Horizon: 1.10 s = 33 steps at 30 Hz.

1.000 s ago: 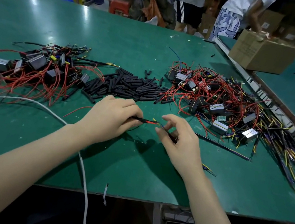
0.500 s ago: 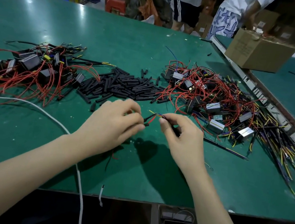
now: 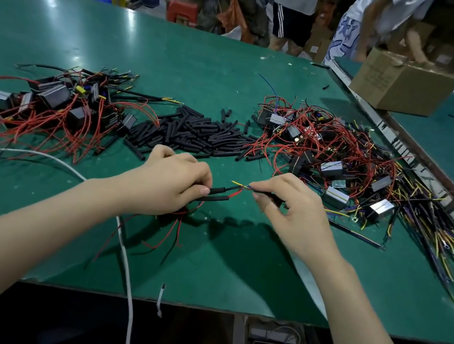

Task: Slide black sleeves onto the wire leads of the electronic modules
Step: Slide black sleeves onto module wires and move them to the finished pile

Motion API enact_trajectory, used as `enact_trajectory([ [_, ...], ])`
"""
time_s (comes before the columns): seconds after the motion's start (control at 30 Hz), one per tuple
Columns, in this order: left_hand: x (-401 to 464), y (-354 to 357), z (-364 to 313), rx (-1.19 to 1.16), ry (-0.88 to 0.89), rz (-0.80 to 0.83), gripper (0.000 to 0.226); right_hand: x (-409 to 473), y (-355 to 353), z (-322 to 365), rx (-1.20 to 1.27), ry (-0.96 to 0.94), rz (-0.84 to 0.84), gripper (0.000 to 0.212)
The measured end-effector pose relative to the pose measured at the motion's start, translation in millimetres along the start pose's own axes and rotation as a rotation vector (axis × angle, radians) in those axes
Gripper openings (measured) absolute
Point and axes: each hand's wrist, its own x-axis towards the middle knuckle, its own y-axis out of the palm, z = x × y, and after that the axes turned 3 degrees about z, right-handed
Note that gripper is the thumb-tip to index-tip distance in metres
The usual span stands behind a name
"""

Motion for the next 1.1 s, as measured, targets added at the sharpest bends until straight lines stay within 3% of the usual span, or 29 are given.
enact_trajectory([
  [0.33,7,-5,-27,-0.268,0.036,-0.257,0.011,8,-13,19,-0.291,-0.125,-0.051,0.018],
  [0.57,7,-7,-30,-0.259,0.062,-0.202,0.013,7,-16,20,-0.345,-0.107,-0.017,0.018],
  [0.8,8,-7,-26,-0.319,0.087,-0.19,0.007,8,-18,19,-0.217,-0.146,0.083,0.013],
  [0.97,8,-10,-24,-0.282,0.169,-0.167,0.008,7,-16,20,-0.113,-0.054,0.086,0.014],
  [1.1,10,-8,-23,-0.412,0.133,-0.123,0.006,8,-17,24,-0.067,-0.102,0.078,0.012],
])
